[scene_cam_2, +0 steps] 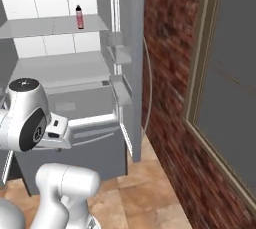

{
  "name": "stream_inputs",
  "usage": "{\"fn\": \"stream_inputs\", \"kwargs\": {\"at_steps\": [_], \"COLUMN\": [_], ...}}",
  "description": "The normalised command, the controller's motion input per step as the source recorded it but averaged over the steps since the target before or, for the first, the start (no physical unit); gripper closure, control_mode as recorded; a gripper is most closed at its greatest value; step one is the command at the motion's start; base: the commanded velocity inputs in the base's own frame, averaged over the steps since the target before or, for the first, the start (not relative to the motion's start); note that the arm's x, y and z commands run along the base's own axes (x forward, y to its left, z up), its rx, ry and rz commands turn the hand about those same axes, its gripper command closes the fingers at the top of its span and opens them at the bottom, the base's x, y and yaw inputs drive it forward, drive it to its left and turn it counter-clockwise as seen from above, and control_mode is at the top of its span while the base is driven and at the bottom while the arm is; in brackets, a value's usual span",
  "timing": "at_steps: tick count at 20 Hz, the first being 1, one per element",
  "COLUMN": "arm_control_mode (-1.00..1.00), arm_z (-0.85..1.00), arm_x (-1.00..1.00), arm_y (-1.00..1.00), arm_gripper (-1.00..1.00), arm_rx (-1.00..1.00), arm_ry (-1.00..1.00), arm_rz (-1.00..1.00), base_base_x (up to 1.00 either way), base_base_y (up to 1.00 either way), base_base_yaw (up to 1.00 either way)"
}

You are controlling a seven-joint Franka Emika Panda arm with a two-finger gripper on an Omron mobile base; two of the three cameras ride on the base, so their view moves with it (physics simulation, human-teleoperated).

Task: Open the fridge, grab two sodas, and place both sodas inside the bowl with ice on the dining counter.

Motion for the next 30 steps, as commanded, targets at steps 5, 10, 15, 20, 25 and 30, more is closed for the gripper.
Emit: {"fn": "stream_inputs", "kwargs": {"at_steps": [5,10,15,20,25,30], "arm_control_mode": [1.00,1.00,1.00,1.00,1.00,1.00], "arm_z": [0.00,0.00,0.00,0.00,0.00,0.00], "arm_x": [0.00,0.00,0.00,0.00,0.00,0.00], "arm_y": [0.00,0.00,0.00,0.00,0.00,0.00], "arm_gripper": [-1.00,-1.00,-1.00,-1.00,-1.00,-1.00], "arm_rx": [0.00,0.00,0.00,0.00,0.00,0.00], "arm_ry": [0.00,0.00,0.00,0.00,0.00,0.00], "arm_rz": [0.00,0.00,0.00,0.00,0.00,0.00], "base_base_x": [0.68,0.54,0.37,0.87,0.70,0.52], "base_base_y": [-0.01,0.09,0.14,0.13,0.04,0.00], "base_base_yaw": [0.31,0.21,0.06,0.00,0.17,0.24]}}
